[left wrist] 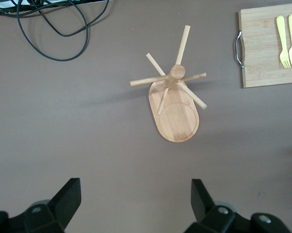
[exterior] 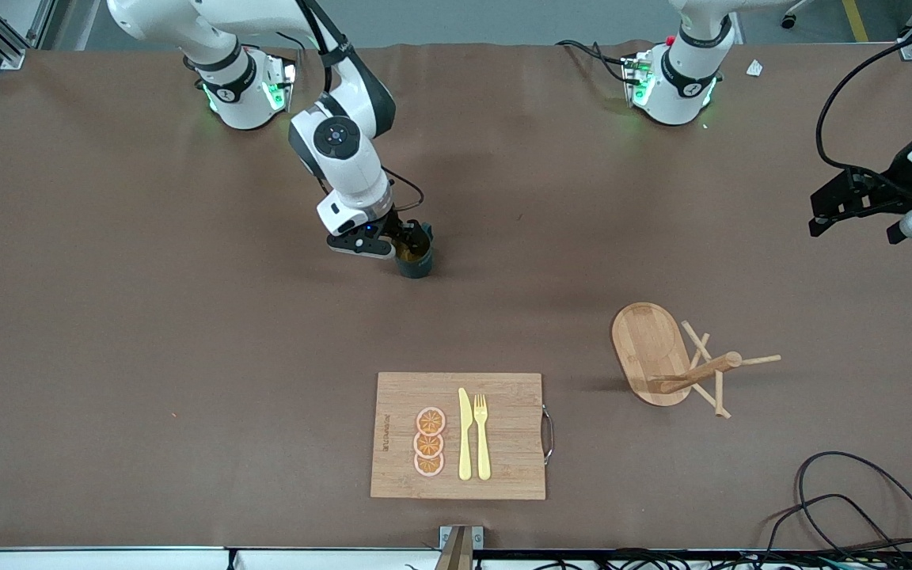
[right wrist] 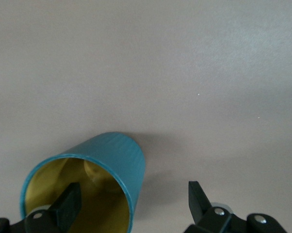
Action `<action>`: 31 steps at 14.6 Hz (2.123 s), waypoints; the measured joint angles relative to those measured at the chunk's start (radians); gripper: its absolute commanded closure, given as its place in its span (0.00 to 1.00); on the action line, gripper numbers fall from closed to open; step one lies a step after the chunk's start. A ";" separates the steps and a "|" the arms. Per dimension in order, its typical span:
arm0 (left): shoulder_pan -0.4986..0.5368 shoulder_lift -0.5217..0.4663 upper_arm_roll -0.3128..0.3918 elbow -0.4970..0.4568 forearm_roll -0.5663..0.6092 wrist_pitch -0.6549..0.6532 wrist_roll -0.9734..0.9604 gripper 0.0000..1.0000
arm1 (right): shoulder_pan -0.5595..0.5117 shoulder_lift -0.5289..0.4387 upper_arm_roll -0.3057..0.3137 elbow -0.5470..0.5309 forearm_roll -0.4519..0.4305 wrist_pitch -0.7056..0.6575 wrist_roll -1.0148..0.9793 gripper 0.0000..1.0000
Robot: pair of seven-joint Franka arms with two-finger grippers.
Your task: Transfer cup from left to right arm and place
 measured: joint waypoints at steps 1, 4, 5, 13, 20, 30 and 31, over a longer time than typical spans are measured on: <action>0.002 0.000 0.001 0.003 0.000 0.001 0.000 0.00 | 0.002 0.003 0.000 0.000 0.000 0.002 0.002 0.08; 0.006 0.019 0.005 0.009 0.000 0.004 0.000 0.00 | 0.003 0.003 -0.001 0.000 0.000 0.002 0.005 0.17; 0.006 0.028 0.005 0.012 0.000 0.006 0.000 0.00 | 0.003 0.003 -0.001 0.000 0.000 0.002 0.005 0.20; -0.003 0.037 -0.009 0.032 0.000 0.010 0.000 0.00 | 0.003 0.003 -0.001 0.000 0.000 0.002 0.007 0.49; -0.076 0.037 0.042 0.034 0.000 0.010 0.000 0.00 | 0.004 0.003 -0.001 0.002 0.000 0.002 0.018 0.81; -0.094 0.027 0.054 0.042 0.000 0.010 0.000 0.00 | 0.006 0.003 -0.002 0.019 0.000 -0.013 0.058 1.00; -0.093 0.027 0.056 0.042 0.000 0.010 0.000 0.00 | 0.006 0.003 -0.002 0.036 0.000 -0.042 0.067 1.00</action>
